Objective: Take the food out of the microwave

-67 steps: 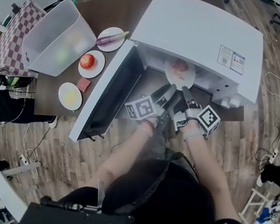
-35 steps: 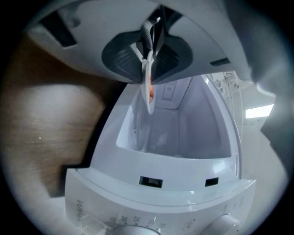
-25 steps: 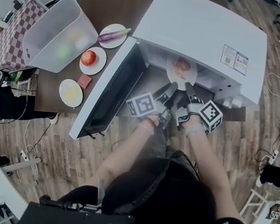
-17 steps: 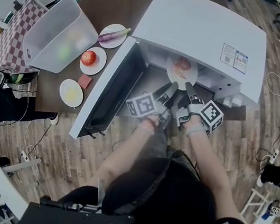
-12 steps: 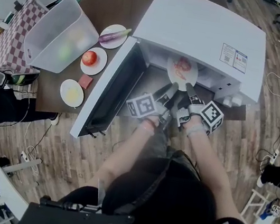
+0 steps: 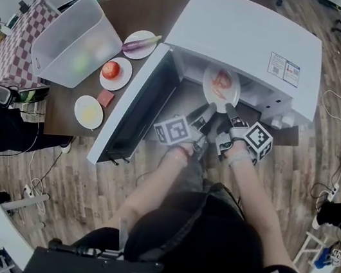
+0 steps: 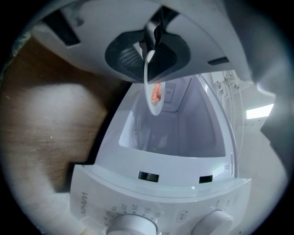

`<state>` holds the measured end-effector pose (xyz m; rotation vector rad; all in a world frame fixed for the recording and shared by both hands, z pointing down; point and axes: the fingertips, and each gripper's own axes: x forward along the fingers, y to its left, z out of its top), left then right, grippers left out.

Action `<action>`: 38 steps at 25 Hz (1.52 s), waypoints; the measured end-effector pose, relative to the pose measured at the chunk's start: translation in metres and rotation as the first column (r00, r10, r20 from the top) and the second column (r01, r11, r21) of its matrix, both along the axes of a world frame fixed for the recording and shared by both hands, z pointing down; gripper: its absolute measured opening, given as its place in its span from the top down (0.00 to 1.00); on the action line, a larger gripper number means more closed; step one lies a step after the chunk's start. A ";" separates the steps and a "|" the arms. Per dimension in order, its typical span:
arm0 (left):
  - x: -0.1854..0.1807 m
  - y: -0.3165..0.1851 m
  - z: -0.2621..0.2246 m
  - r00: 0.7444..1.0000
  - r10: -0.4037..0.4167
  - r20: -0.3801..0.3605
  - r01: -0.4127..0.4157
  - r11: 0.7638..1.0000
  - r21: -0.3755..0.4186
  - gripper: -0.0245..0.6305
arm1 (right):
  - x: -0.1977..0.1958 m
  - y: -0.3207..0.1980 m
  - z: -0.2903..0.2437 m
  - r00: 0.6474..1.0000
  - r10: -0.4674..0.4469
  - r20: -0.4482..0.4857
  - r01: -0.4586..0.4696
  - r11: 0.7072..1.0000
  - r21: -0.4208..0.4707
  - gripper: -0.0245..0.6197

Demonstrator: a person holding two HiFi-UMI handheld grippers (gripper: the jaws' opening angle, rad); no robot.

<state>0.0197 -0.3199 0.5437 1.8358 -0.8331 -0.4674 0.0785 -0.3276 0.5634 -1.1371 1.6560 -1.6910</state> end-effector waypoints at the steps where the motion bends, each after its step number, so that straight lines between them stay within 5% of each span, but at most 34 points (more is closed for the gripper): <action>1: 0.000 0.001 0.001 1.000 0.000 -0.002 0.000 1.000 -0.004 0.90 | 0.000 0.001 0.000 1.000 -0.005 -0.014 0.005 1.000 -0.005 0.94; 38: -0.012 0.078 0.004 1.000 -0.012 -0.019 0.012 1.000 -0.025 0.89 | -0.012 0.077 0.003 0.999 -0.043 -0.033 0.040 0.997 -0.066 0.94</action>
